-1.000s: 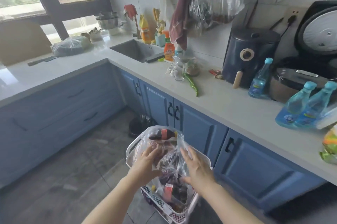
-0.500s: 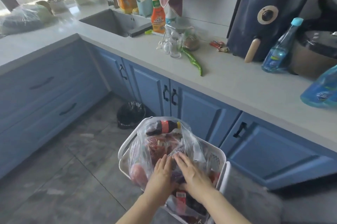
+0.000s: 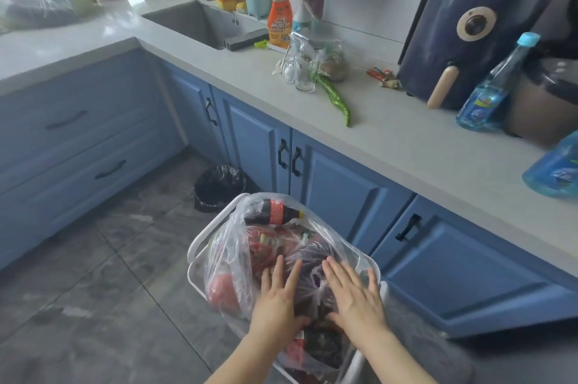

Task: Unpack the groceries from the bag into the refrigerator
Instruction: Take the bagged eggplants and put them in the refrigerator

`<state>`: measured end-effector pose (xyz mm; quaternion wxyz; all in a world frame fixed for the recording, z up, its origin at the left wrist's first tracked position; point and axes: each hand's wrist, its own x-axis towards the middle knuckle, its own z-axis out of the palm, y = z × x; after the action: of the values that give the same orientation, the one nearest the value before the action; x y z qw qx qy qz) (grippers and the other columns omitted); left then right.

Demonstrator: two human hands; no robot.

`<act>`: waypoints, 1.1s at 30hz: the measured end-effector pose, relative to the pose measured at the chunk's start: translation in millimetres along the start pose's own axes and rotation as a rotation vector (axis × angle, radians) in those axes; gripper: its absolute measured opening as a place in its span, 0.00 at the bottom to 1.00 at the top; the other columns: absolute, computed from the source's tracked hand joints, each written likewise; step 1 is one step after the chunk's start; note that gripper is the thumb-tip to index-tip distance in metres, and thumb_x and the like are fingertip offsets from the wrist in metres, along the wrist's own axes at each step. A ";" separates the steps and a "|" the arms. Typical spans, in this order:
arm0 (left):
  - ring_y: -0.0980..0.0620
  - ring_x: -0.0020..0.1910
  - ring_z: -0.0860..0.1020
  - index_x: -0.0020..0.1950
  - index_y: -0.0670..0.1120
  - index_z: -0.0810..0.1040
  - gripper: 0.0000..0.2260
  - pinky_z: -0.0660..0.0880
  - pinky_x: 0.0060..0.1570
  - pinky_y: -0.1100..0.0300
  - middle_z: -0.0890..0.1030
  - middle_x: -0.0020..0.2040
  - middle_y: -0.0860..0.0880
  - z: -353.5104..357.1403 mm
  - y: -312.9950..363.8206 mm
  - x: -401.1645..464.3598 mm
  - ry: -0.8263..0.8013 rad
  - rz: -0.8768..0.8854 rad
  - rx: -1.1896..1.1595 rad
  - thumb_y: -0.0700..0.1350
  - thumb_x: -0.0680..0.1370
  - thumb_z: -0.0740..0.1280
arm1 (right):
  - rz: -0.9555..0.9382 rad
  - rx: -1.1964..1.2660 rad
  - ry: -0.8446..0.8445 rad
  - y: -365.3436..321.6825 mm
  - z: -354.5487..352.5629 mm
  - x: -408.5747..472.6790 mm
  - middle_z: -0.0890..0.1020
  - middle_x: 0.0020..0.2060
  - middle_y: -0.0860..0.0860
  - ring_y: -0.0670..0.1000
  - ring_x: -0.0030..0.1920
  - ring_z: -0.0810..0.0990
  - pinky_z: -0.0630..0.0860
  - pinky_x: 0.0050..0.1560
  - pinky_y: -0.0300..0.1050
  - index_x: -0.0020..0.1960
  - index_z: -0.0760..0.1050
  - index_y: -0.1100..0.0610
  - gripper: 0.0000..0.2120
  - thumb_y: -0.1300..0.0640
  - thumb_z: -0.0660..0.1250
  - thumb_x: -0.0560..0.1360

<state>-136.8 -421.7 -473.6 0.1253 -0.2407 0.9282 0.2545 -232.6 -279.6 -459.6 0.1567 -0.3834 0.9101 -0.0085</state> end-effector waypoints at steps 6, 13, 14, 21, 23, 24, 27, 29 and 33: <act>0.38 0.76 0.47 0.73 0.70 0.48 0.35 0.67 0.67 0.46 0.35 0.77 0.56 3.0 -1.9 10.6 0.077 0.050 0.040 0.49 0.77 0.67 | -0.055 0.014 -0.026 8.4 5.5 2.8 0.34 0.75 0.44 0.50 0.76 0.37 0.33 0.73 0.63 0.76 0.33 0.45 0.49 0.47 0.69 0.74; 0.50 0.72 0.64 0.51 0.58 0.83 0.08 0.78 0.54 0.53 0.65 0.73 0.58 -12.9 -4.4 18.7 0.310 0.100 -0.086 0.48 0.77 0.67 | -0.081 0.060 -0.013 4.4 1.1 3.6 0.40 0.77 0.44 0.50 0.77 0.41 0.36 0.73 0.62 0.77 0.38 0.44 0.44 0.51 0.67 0.76; 0.51 0.70 0.66 0.50 0.57 0.84 0.07 0.76 0.56 0.54 0.68 0.72 0.58 -17.2 -6.3 20.3 0.303 0.090 -0.113 0.48 0.78 0.66 | -0.085 0.069 -0.013 0.9 -1.1 2.8 0.40 0.77 0.44 0.50 0.77 0.41 0.36 0.73 0.61 0.77 0.37 0.44 0.44 0.51 0.67 0.76; 0.54 0.60 0.77 0.49 0.50 0.84 0.06 0.69 0.62 0.62 0.80 0.60 0.53 -76.8 -17.0 37.7 0.317 0.226 -0.222 0.44 0.76 0.69 | -0.101 0.166 0.070 -26.9 -15.4 12.2 0.34 0.76 0.43 0.48 0.76 0.36 0.37 0.75 0.54 0.76 0.31 0.46 0.50 0.53 0.69 0.74; 0.55 0.58 0.78 0.47 0.51 0.85 0.05 0.71 0.59 0.62 0.82 0.56 0.55 -84.5 -23.7 42.2 0.362 0.278 -0.125 0.44 0.75 0.70 | -0.131 0.214 0.079 -36.3 -13.5 19.0 0.30 0.74 0.43 0.45 0.74 0.30 0.36 0.75 0.48 0.75 0.28 0.47 0.53 0.60 0.70 0.74; 0.55 0.57 0.79 0.46 0.52 0.85 0.04 0.74 0.57 0.61 0.83 0.54 0.56 -84.2 -26.6 42.9 0.400 0.291 -0.092 0.44 0.74 0.71 | -0.156 0.238 0.074 -41.5 -11.7 22.5 0.28 0.73 0.43 0.44 0.72 0.28 0.36 0.75 0.46 0.75 0.27 0.47 0.54 0.64 0.69 0.73; 0.56 0.54 0.80 0.45 0.52 0.85 0.05 0.75 0.51 0.64 0.84 0.52 0.56 -76.5 -32.9 41.9 0.468 0.260 -0.112 0.43 0.74 0.71 | -0.149 0.279 0.053 -52.0 1.5 30.3 0.25 0.71 0.41 0.41 0.70 0.26 0.35 0.73 0.43 0.72 0.22 0.47 0.57 0.64 0.70 0.72; 0.55 0.53 0.81 0.46 0.52 0.85 0.06 0.73 0.49 0.65 0.83 0.54 0.56 -73.9 -35.2 44.8 0.475 0.213 -0.150 0.42 0.75 0.70 | -0.067 0.250 0.071 -51.7 10.7 31.9 0.23 0.69 0.40 0.42 0.71 0.27 0.37 0.74 0.48 0.69 0.19 0.46 0.60 0.63 0.71 0.71; 0.53 0.55 0.80 0.48 0.51 0.84 0.07 0.75 0.51 0.60 0.82 0.57 0.56 -72.4 -37.3 48.8 0.447 0.200 -0.159 0.42 0.77 0.68 | 0.027 0.252 0.120 -50.2 8.4 27.8 0.22 0.70 0.42 0.44 0.71 0.25 0.43 0.76 0.56 0.72 0.22 0.49 0.53 0.72 0.60 0.70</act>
<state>-167.3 -507.1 -445.5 -0.1283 -0.2069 0.9292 0.2780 -213.5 -333.6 -468.5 0.1488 -0.3474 0.9147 -0.1434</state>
